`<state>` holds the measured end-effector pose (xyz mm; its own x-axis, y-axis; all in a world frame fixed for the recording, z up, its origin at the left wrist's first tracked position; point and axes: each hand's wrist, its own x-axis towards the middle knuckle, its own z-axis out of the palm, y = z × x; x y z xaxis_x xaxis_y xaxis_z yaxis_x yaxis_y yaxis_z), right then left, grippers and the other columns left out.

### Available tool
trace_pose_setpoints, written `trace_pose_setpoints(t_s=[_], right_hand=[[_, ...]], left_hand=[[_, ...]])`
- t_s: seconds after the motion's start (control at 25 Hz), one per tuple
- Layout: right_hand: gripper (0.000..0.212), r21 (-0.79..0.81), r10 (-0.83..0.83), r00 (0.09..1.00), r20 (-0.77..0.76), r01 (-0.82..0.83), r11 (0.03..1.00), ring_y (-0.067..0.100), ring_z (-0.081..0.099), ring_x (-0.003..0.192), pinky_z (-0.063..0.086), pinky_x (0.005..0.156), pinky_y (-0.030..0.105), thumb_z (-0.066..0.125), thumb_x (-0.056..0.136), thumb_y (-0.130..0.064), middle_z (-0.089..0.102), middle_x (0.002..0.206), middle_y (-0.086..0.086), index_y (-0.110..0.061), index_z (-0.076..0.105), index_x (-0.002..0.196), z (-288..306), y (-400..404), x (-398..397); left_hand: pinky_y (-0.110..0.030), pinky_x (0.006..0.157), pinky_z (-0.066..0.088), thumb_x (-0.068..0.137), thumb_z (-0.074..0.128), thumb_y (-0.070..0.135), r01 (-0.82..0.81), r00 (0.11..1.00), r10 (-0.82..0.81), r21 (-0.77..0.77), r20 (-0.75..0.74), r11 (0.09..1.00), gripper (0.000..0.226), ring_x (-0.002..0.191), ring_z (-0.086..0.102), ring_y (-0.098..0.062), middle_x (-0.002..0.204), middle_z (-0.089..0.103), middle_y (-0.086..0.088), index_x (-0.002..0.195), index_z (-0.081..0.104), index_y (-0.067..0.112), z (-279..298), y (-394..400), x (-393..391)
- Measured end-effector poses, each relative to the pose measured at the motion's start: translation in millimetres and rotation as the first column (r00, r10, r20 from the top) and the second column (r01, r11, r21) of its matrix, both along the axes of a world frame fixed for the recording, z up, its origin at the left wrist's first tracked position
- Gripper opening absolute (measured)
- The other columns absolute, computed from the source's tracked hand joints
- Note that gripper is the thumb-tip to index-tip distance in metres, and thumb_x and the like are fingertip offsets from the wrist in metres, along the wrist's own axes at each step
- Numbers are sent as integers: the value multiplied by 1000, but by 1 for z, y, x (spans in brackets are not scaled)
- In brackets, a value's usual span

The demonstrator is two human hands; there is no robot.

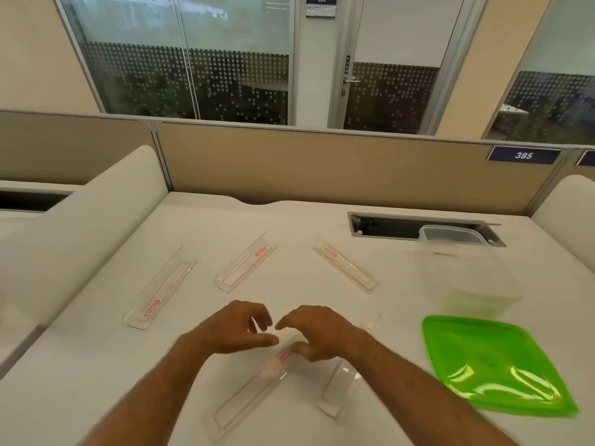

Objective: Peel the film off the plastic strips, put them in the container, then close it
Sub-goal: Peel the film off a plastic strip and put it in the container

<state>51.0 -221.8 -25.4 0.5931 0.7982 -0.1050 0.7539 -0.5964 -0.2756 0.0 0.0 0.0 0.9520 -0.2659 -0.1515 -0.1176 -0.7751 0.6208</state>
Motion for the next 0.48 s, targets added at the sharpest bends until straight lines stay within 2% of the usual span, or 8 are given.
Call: trace_pose_setpoints(t_s=[0.08, 0.2, 0.32, 0.48], right_hand=[[42, -49, 27, 999, -24, -29, 998, 19, 56, 117, 47, 97, 38, 63, 88, -35, 63, 128, -4, -29, 56, 129, -3, 7, -3], [29, -79, -8, 1000, -28, 5, 997, 19, 58, 108, 46, 91, 36, 60, 91, -30, 68, 116, -3, -30, 65, 119, -7, 9, -6], [26, -59, -42, 999, -22, 40, 997, 19, 60, 105, 47, 90, 36, 60, 91, -29, 71, 114, -3, -29, 69, 116, -10, 9, -4], [27, -20, -44, 999, -1, 44, 999, 18, 64, 102, 49, 91, 35, 59, 93, -29, 72, 115, -4, -26, 69, 118, -15, 7, -6]], left_hand=[[-14, 67, 52, 69, 79, 61, 54, 987, -45, 52, -152, 997, 50, 83, 68, -9, 93, 70, 9, 99, 69, 22, -1, 5, -6], [-12, 59, 48, 61, 83, 61, 89, 970, -62, 105, -237, 991, 52, 74, 65, -10, 82, 67, 13, 90, 69, 20, -11, 13, -17], [-12, 58, 47, 61, 84, 57, 79, 964, -56, 78, -259, 994, 49, 71, 63, -10, 78, 66, 13, 85, 69, 16, -19, 18, -23], [-13, 63, 50, 68, 81, 52, 52, 975, -38, 59, -218, 997, 39, 77, 66, -13, 85, 70, 10, 81, 71, 16, -23, 18, -24]])
